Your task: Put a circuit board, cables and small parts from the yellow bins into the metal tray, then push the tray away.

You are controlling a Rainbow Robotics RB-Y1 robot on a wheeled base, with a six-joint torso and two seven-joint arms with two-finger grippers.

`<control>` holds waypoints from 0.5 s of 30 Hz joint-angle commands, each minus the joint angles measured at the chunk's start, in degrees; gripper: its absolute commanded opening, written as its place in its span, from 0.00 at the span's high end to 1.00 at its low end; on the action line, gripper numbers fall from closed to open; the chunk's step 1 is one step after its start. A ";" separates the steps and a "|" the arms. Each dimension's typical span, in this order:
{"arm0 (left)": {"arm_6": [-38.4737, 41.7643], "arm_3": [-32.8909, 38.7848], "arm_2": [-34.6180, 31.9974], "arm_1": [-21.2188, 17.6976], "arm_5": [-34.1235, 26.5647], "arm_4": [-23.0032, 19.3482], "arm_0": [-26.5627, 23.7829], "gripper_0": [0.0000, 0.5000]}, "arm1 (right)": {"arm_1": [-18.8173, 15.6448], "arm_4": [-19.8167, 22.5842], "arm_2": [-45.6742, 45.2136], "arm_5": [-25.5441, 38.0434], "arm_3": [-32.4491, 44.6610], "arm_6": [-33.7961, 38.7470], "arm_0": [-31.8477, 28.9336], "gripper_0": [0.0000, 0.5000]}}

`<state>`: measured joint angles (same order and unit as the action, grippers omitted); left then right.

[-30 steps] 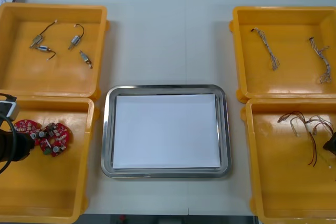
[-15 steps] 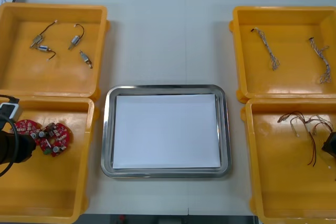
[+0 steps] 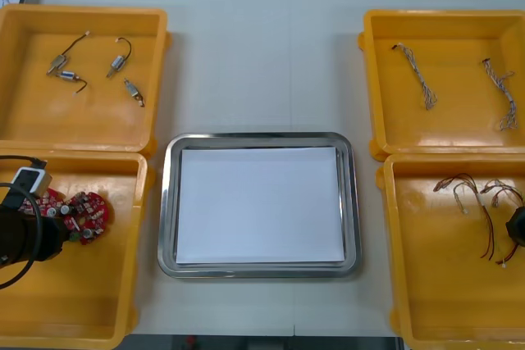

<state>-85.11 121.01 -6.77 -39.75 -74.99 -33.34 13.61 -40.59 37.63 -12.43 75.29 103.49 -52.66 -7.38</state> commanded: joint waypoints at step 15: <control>-5.59 -1.57 0.27 0.99 3.62 1.70 1.86 0.00 | 0.95 -2.74 -0.75 10.22 7.78 0.19 3.34 1.00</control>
<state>-85.11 119.81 -6.77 -39.68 -72.46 -32.62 13.62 -40.58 35.39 -12.42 84.04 107.93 -52.67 -5.18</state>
